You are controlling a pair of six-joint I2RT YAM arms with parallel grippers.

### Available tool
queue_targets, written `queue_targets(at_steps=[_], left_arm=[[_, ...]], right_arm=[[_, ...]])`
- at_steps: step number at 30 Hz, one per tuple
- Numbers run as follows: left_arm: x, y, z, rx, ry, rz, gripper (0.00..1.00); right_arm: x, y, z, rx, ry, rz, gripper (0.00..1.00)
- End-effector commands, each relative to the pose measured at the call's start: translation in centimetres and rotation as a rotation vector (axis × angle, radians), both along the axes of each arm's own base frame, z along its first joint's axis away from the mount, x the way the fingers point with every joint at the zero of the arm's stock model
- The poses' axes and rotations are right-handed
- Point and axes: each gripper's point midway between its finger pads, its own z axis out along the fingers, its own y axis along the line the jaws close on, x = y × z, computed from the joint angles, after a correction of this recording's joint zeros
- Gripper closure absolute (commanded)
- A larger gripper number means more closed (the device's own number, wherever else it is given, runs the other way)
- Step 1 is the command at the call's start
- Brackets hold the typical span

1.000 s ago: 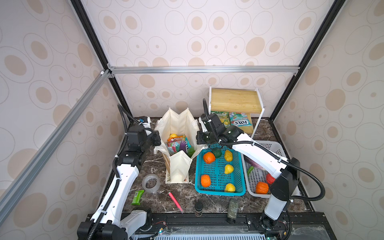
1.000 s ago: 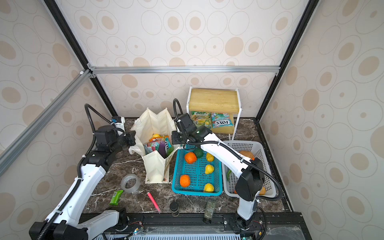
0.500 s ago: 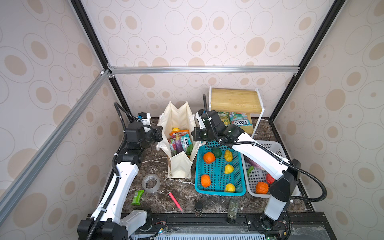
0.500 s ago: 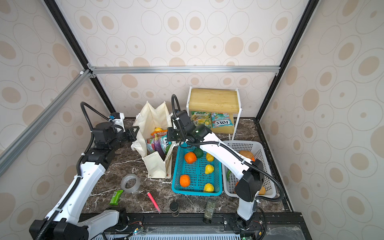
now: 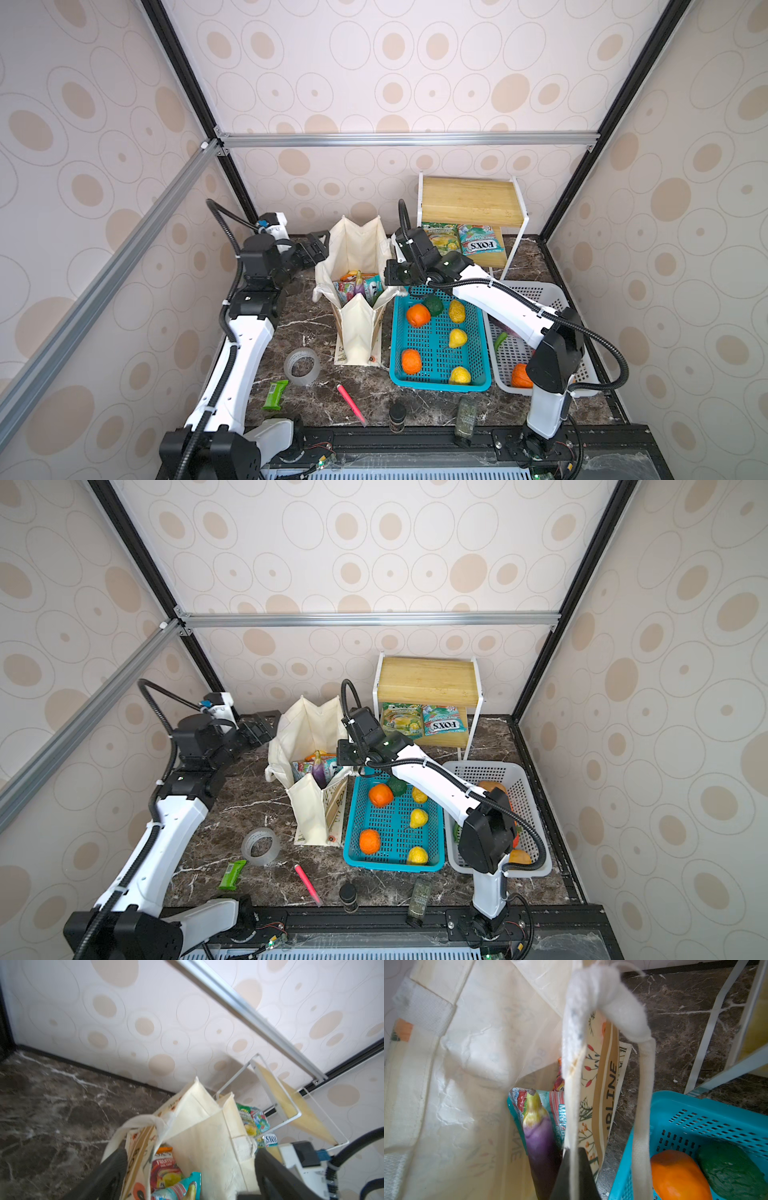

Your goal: Place the food into the grocery bag and tie it

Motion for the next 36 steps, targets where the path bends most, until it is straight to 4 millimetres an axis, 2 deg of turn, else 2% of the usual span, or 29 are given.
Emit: queue_targets(at_steps=[1, 3, 5, 9, 11, 13, 15, 17, 22, 28, 32, 34, 36], left_arm=[[-2.6, 2.6, 3.1, -0.168, -0.064, 0.062, 0.01], [-3.8, 3.8, 2.8, -0.294, -0.089, 0.083, 0.01], [-5.0, 4.4, 1.2, -0.398, -0.086, 0.094, 0.01], [-5.9, 6.0, -3.9, -0.552, 0.012, 0.212, 0.01], [-5.8, 6.1, -6.8, -0.618, 0.098, 0.239, 0.01], [-5.8, 5.3, -9.4, -0.697, 0.164, 0.219, 0.01], [-6.0, 4.7, -11.0, -0.764, 0.179, 0.191, 0.02], [-6.3, 4.9, -12.1, -0.791, 0.179, 0.213, 0.02], [-6.3, 3.6, -13.2, -0.904, 0.157, 0.167, 0.03], [-4.0, -2.0, -13.4, -0.976, 0.234, 0.018, 0.03], [-3.8, -4.9, -14.1, -1.076, 0.284, -0.048, 0.06], [-3.9, -4.8, -13.9, -1.099, 0.251, -0.022, 0.11], [-3.7, -4.1, -13.2, -1.075, 0.208, 0.008, 0.29]], right_arm=[[0.4, -1.5, 1.4, 0.028, -0.039, -0.050, 0.97], [0.4, -1.6, 1.2, 0.034, -0.033, -0.053, 0.97], [0.2, -1.8, 1.0, 0.022, -0.020, -0.049, 0.97], [-0.3, -2.5, 0.9, 0.018, -0.021, -0.057, 0.96], [-0.4, -2.6, 1.1, 0.029, -0.027, -0.059, 0.96], [-0.4, -2.4, 1.2, 0.034, -0.028, -0.053, 0.96], [-0.4, -2.3, 1.2, 0.034, -0.024, -0.049, 0.96], [-0.4, -2.3, 1.1, 0.034, -0.024, -0.047, 0.96], [-0.2, -2.1, 0.5, 0.027, -0.023, -0.043, 0.97], [0.2, -1.7, 0.0, 0.024, -0.016, -0.041, 0.97], [0.2, -1.6, -0.1, 0.021, -0.014, -0.039, 0.97], [0.2, -1.7, 0.0, 0.015, -0.019, -0.042, 0.97], [0.3, -1.9, 0.1, 0.011, -0.023, -0.046, 0.97]])
